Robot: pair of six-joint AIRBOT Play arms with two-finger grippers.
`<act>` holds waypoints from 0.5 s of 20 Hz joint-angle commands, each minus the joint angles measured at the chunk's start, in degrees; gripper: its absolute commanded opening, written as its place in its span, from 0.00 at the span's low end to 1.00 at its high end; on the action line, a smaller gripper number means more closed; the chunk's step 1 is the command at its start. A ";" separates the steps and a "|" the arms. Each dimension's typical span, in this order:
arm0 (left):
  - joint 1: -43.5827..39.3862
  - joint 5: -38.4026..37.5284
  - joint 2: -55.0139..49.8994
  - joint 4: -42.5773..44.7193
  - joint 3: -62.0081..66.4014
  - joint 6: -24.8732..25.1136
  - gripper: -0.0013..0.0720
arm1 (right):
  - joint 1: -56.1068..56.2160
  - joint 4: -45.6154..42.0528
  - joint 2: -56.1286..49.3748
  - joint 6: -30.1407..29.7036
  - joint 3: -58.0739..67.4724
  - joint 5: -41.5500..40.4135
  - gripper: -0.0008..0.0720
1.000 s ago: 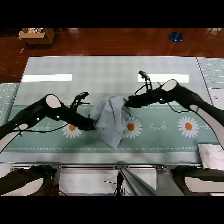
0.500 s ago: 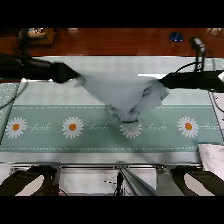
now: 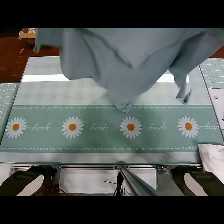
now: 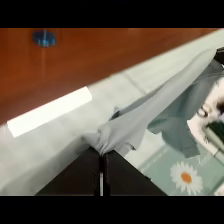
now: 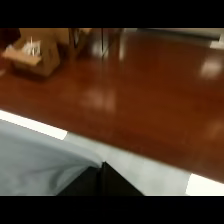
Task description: Fold the shirts.
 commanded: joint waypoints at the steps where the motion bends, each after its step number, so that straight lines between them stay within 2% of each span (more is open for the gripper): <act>1: 0.09 0.17 1.33 0.02 8.57 -3.67 0.05 | -0.11 -1.70 0.92 2.21 10.56 3.85 0.04; 6: 0.09 0.42 7.56 -2.21 9.77 -4.70 0.05 | -0.11 -2.32 1.07 3.61 22.16 5.64 0.04; 10: 0.09 1.46 12.37 -2.21 9.77 -8.07 0.04 | -0.11 -4.39 1.11 5.07 29.22 3.63 0.04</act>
